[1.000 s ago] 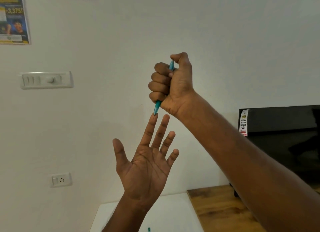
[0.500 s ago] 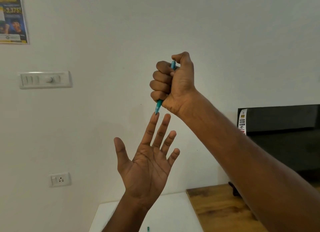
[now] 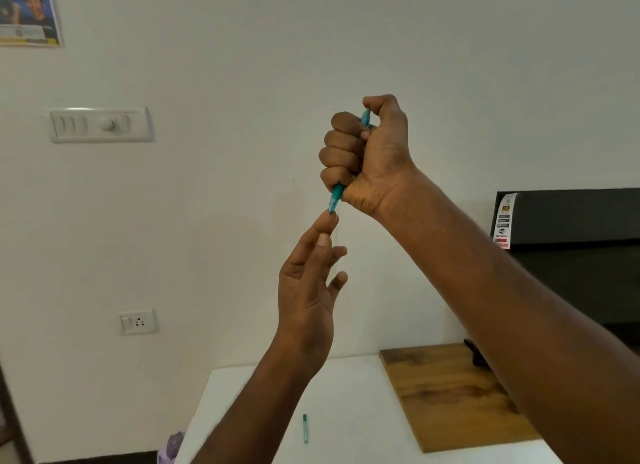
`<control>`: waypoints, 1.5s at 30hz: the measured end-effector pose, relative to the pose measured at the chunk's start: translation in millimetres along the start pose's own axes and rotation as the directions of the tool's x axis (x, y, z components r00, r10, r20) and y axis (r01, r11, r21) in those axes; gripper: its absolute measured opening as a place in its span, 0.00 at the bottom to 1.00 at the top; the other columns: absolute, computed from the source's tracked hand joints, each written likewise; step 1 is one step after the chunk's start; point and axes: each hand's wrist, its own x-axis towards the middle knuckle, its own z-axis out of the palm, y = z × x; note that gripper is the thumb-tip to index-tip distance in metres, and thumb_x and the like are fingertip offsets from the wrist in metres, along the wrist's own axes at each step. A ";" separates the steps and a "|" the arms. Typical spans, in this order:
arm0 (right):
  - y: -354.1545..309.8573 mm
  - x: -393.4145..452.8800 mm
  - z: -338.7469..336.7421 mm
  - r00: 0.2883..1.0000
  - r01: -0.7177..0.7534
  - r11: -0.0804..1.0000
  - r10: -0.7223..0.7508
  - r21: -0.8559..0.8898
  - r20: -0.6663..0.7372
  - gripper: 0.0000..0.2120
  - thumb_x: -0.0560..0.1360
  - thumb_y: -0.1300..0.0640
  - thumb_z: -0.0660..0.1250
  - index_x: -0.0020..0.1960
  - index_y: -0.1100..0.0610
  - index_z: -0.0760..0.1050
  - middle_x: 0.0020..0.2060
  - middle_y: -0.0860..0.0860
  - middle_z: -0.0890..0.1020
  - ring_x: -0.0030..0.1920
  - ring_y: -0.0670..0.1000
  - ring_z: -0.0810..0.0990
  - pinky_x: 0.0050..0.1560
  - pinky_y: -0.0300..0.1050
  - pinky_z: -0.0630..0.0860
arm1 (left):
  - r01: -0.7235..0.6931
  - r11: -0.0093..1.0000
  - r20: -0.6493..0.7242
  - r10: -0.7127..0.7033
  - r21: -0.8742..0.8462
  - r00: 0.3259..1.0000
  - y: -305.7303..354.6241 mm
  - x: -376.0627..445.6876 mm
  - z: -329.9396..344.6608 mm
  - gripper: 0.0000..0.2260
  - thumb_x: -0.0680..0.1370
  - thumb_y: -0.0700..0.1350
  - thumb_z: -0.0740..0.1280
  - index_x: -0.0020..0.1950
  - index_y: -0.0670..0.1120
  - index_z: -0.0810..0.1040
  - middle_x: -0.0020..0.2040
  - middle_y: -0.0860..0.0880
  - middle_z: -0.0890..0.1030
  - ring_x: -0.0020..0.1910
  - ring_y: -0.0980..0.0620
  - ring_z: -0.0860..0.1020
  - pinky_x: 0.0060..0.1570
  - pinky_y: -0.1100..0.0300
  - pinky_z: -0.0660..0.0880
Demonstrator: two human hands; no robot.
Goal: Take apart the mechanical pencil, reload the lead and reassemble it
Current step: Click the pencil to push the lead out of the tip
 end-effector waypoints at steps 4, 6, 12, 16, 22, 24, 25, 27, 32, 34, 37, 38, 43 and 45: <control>8.9 0.9 -11.7 1.000 -0.017 1.000 0.017 0.011 -0.003 0.28 0.82 0.42 0.51 0.26 0.52 0.60 0.20 0.46 0.60 0.26 0.46 0.51 0.24 0.36 0.54 | -0.062 0.990 -0.062 0.070 0.125 0.996 -8.3 2.9 -10.7 0.12 0.79 0.60 0.73 0.61 0.63 0.88 0.56 0.61 0.87 0.54 0.61 0.83 0.58 0.53 0.77; 14.2 2.0 -18.9 0.999 -0.032 0.999 0.032 0.014 -0.005 0.28 0.82 0.42 0.50 0.26 0.52 0.60 0.20 0.46 0.60 0.26 0.46 0.51 0.25 0.36 0.54 | -0.070 0.986 -0.069 0.081 0.154 0.994 -13.0 3.8 -16.6 0.10 0.80 0.60 0.74 0.60 0.63 0.88 0.56 0.60 0.87 0.54 0.61 0.84 0.54 0.60 0.80; 30.3 5.9 -37.7 0.998 -0.056 0.998 0.056 0.021 -0.022 0.27 0.82 0.44 0.50 0.27 0.52 0.59 0.20 0.46 0.60 0.25 0.46 0.52 0.24 0.35 0.55 | -0.079 0.981 -0.046 0.088 0.176 0.995 -30.5 3.9 -34.1 0.09 0.78 0.60 0.75 0.58 0.62 0.89 0.56 0.58 0.87 0.56 0.61 0.84 0.50 0.68 0.80; 42.4 7.5 -51.9 0.996 -0.075 0.997 0.076 0.029 -0.042 0.27 0.83 0.42 0.50 0.27 0.52 0.59 0.20 0.46 0.60 0.26 0.46 0.51 0.24 0.35 0.55 | -0.058 0.979 -0.043 0.067 0.195 0.997 -46.1 3.1 -47.1 0.11 0.78 0.61 0.74 0.58 0.62 0.89 0.56 0.58 0.86 0.54 0.61 0.83 0.50 0.66 0.81; 79.9 8.2 -94.7 0.981 -0.146 0.989 0.147 0.016 -0.129 0.27 0.82 0.36 0.52 0.30 0.52 0.59 0.21 0.46 0.60 0.26 0.46 0.51 0.24 0.36 0.54 | 0.092 0.972 -0.064 -0.080 0.216 0.995 -89.6 -4.9 -91.0 0.14 0.80 0.62 0.69 0.59 0.60 0.89 0.60 0.58 0.87 0.51 0.54 0.79 0.54 0.52 0.75; 103.1 9.6 -119.6 0.962 -0.211 0.977 0.211 0.021 -0.175 0.25 0.81 0.38 0.53 0.32 0.53 0.62 0.22 0.46 0.61 0.24 0.45 0.53 0.23 0.36 0.54 | 0.129 0.945 -0.090 -0.106 0.302 0.990 -113.9 -10.1 -113.5 0.11 0.82 0.58 0.70 0.60 0.59 0.88 0.59 0.58 0.87 0.50 0.57 0.80 0.52 0.54 0.75; 116.4 10.4 -133.5 0.948 -0.243 0.970 0.244 0.029 -0.204 0.23 0.80 0.40 0.53 0.33 0.53 0.65 0.23 0.46 0.62 0.23 0.45 0.55 0.22 0.36 0.55 | 0.151 0.926 -0.102 -0.123 0.346 0.987 -127.7 -12.6 -126.5 0.09 0.84 0.55 0.70 0.61 0.58 0.88 0.59 0.58 0.88 0.49 0.59 0.81 0.51 0.56 0.75; 145.9 10.3 -162.1 0.912 -0.305 0.952 0.304 0.040 -0.277 0.18 0.80 0.45 0.54 0.36 0.54 0.68 0.26 0.47 0.63 0.22 0.45 0.58 0.21 0.37 0.57 | 0.198 0.881 -0.120 -0.162 0.429 0.980 -154.7 -18.2 -154.5 0.08 0.85 0.51 0.69 0.60 0.57 0.87 0.61 0.58 0.88 0.48 0.61 0.82 0.48 0.57 0.75; 230.9 9.7 -242.0 0.760 -0.452 0.891 0.409 0.042 -0.504 0.10 0.82 0.58 0.54 0.42 0.56 0.68 0.27 0.50 0.68 0.21 0.45 0.63 0.20 0.39 0.64 | 0.316 0.617 -0.184 -0.268 0.721 0.945 -227.9 -41.2 -237.1 0.07 0.85 0.50 0.69 0.57 0.61 0.86 0.57 0.65 0.87 0.52 0.63 0.84 0.50 0.59 0.78; 264.7 7.2 -273.1 0.689 -0.486 0.870 0.438 0.079 -0.577 0.11 0.84 0.60 0.54 0.46 0.60 0.71 0.26 0.52 0.70 0.22 0.46 0.67 0.22 0.38 0.67 | 0.280 0.436 -0.136 -0.333 0.855 0.933 -250.8 -53.0 -272.9 0.06 0.84 0.49 0.71 0.58 0.60 0.84 0.57 0.65 0.86 0.52 0.62 0.83 0.49 0.60 0.79; 305.1 2.1 -317.3 0.587 -0.544 0.833 0.464 0.101 -0.663 0.12 0.85 0.63 0.57 0.51 0.66 0.78 0.34 0.57 0.75 0.32 0.50 0.75 0.28 0.41 0.77 | 0.097 0.131 -0.014 -0.525 0.987 0.851 -273.4 -58.0 -314.5 0.12 0.83 0.49 0.72 0.67 0.55 0.81 0.63 0.57 0.83 0.57 0.55 0.82 0.57 0.51 0.81; 317.9 0.3 -331.4 0.568 -0.560 0.822 0.468 0.098 -0.677 0.11 0.86 0.65 0.59 0.52 0.68 0.79 0.39 0.59 0.76 0.35 0.52 0.76 0.31 0.42 0.80 | 0.042 0.051 -0.005 -0.568 0.998 0.823 -276.9 -55.6 -322.9 0.14 0.84 0.51 0.71 0.70 0.54 0.79 0.66 0.56 0.82 0.61 0.52 0.81 0.59 0.50 0.80; 377.1 -9.2 -391.2 0.485 -0.670 0.741 0.470 0.032 -0.737 0.08 0.84 0.69 0.65 0.58 0.73 0.79 0.47 0.63 0.79 0.38 0.54 0.81 0.39 0.45 0.86 | -0.086 -0.119 -0.013 -0.658 0.989 0.753 -302.0 -36.8 -336.8 0.23 0.86 0.52 0.66 0.81 0.47 0.70 0.78 0.49 0.73 0.74 0.44 0.73 0.66 0.46 0.77; 395.9 -12.5 -407.6 0.446 -0.743 0.669 0.467 -0.024 -0.763 0.08 0.84 0.68 0.66 0.59 0.72 0.79 0.49 0.63 0.80 0.42 0.55 0.83 0.45 0.49 0.86 | -0.171 -0.171 0.001 -0.704 0.970 0.711 -315.8 -33.3 -337.9 0.27 0.87 0.53 0.64 0.84 0.45 0.64 0.83 0.47 0.66 0.79 0.43 0.69 0.69 0.46 0.75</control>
